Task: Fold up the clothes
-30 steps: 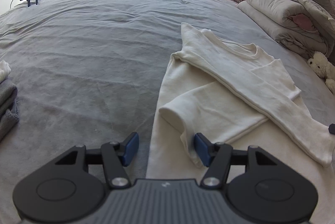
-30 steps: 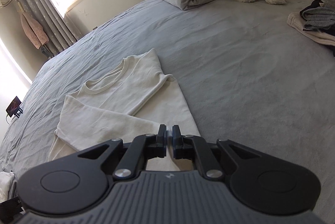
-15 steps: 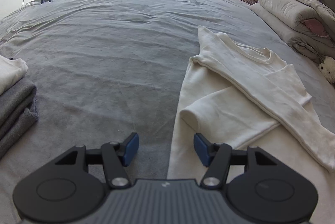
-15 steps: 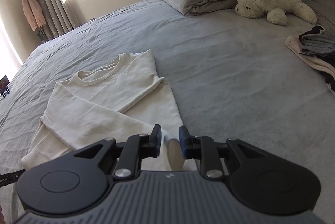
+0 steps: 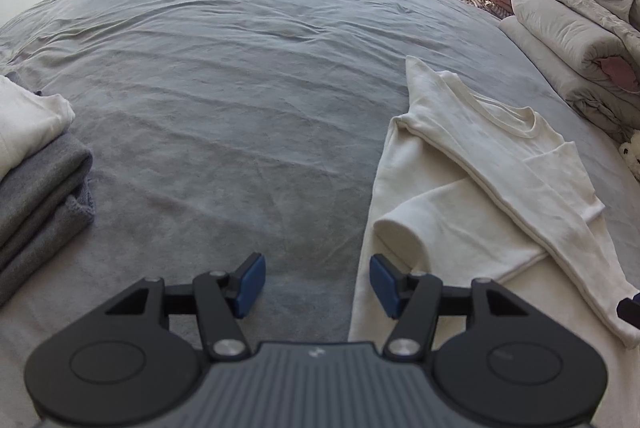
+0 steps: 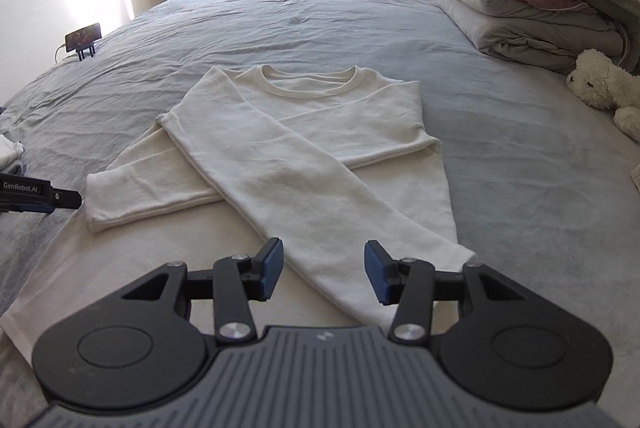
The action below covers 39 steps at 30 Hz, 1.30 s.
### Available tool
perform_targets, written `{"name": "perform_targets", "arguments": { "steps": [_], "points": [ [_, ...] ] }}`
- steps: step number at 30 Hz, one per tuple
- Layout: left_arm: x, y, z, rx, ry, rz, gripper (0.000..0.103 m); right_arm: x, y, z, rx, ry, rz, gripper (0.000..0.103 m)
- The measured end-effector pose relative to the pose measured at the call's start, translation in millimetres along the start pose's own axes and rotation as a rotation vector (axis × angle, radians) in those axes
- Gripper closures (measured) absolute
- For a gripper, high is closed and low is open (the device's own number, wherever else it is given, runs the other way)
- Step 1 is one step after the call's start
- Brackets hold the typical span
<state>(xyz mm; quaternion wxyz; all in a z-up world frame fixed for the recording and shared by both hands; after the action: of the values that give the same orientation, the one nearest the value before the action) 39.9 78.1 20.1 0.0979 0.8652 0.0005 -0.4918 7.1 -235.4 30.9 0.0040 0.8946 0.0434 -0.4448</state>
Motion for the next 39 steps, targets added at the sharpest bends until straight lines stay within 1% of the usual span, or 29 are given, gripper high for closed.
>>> {"name": "perform_targets", "arguments": {
  "steps": [1, 2, 6, 9, 11, 16, 20, 23, 25, 27, 30, 32, 36, 38, 39],
  "points": [
    [0, -1, 0, -0.001, -0.002, 0.001, 0.044, 2, 4, 0, 0.023, -0.017, 0.02, 0.054],
    [-1, -2, -1, -0.006, -0.004, 0.001, 0.044, 1, 15, -1, 0.073, -0.012, 0.038, 0.054],
    [-3, -10, -4, -0.042, -0.004, 0.002, 0.043, -20, 71, -6, 0.33, 0.063, 0.038, 0.054],
    [-4, -15, -6, -0.063, -0.005, 0.013, 0.044, -28, 96, -4, 0.439, 0.073, 0.025, 0.054],
    [-4, -15, -6, -0.065, -0.002, 0.021, 0.043, -31, 103, -1, 0.473, 0.072, 0.025, 0.054],
    [-5, -11, -8, -0.057, 0.011, 0.039, 0.043, -27, 87, -4, 0.419, 0.059, -0.026, 0.054],
    [-4, -7, -14, -0.042, 0.03, 0.054, 0.043, -22, 74, -5, 0.363, 0.044, -0.029, 0.054],
    [-1, -2, -30, 0.003, 0.09, 0.024, 0.042, -19, 70, -5, 0.346, 0.039, -0.038, 0.054],
    [5, 3, -42, 0.052, 0.106, 0.005, 0.041, -19, 69, -6, 0.333, 0.044, -0.041, 0.054],
    [14, 9, -58, 0.071, 0.113, 0.015, 0.041, -19, 68, -7, 0.319, 0.052, -0.042, 0.054],
    [27, 15, -83, 0.052, 0.127, 0.099, 0.042, -18, 68, -10, 0.309, 0.059, -0.044, 0.054],
    [36, 21, -99, 0.04, 0.141, 0.134, 0.042, -16, 69, -10, 0.313, 0.058, -0.04, 0.054],
    [51, 37, -125, 0.009, 0.152, 0.255, 0.042, -10, 73, -12, 0.332, 0.044, -0.035, 0.054],
    [63, 51, -130, 0.033, 0.137, 0.273, 0.042, -9, 74, -13, 0.332, 0.043, -0.036, 0.054],
    [72, 56, -131, 0.042, 0.119, 0.266, 0.042, -8, 74, -13, 0.332, 0.042, -0.036, 0.054]
  ]
}}
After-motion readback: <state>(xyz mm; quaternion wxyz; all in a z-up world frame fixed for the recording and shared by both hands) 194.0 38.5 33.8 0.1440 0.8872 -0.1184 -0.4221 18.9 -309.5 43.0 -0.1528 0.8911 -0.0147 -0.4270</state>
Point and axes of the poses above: each gripper's, at about its wrist camera, not at the fingertips, and x roughly the way its jaws point, y to its right, z to its underside, the point moved 2 cm from there along x, roughly the way its jaws point, and after that the axes turned 9 degrees about -y, right-handed, at the moved point
